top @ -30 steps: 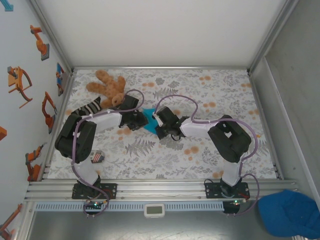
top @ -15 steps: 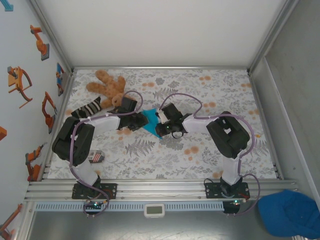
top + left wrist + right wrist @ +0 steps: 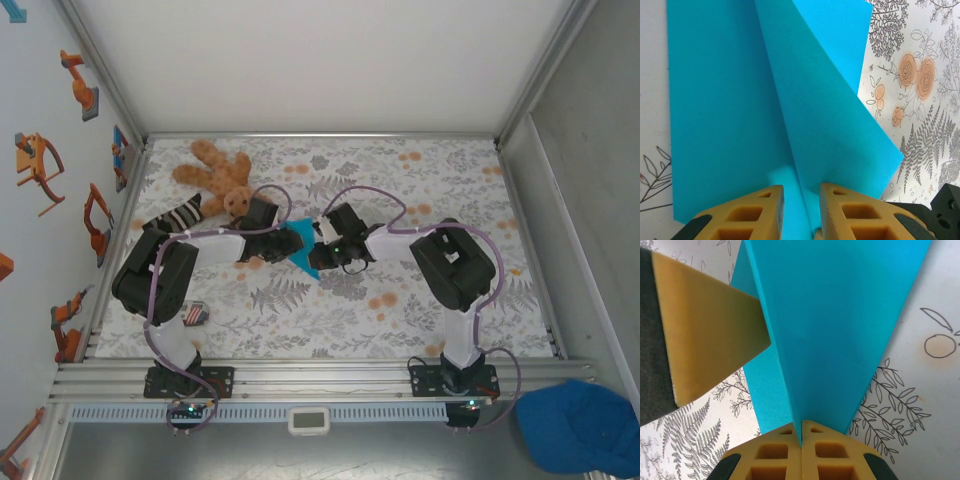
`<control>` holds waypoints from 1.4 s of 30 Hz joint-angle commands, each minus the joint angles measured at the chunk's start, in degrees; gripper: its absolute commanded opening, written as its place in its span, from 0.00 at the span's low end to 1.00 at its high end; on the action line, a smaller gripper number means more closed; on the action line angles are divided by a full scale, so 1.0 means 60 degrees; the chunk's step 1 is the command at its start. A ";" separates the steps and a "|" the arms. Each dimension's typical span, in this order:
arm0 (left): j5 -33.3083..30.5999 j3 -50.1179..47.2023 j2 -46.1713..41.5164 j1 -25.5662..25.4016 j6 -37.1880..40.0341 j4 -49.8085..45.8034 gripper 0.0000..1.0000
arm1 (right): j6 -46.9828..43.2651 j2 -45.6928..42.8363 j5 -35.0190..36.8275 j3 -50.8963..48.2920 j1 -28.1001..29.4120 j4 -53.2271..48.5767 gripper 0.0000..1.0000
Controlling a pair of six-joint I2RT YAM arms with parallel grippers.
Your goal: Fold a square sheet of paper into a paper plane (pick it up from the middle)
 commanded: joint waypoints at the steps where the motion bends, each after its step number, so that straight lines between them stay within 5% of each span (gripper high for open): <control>1: 0.0176 -0.0250 0.0166 -0.0036 0.0256 0.0552 0.25 | 0.0508 0.0236 -0.0459 -0.0310 -0.0207 0.0232 0.01; 16: 0.0820 -0.1060 0.0345 -0.0009 0.0375 0.2248 0.45 | 0.0688 0.0490 -0.0949 -0.0467 -0.0440 0.0620 0.02; 31: 0.0361 -0.0038 -0.0206 -0.0034 0.0957 -0.0273 0.48 | 0.0577 0.0496 -0.1006 -0.0564 -0.0561 0.0624 0.02; 42: 0.1221 0.0158 0.0117 -0.0028 0.0765 0.0909 0.46 | 0.0486 0.0478 -0.1067 -0.0643 -0.0614 0.0675 0.02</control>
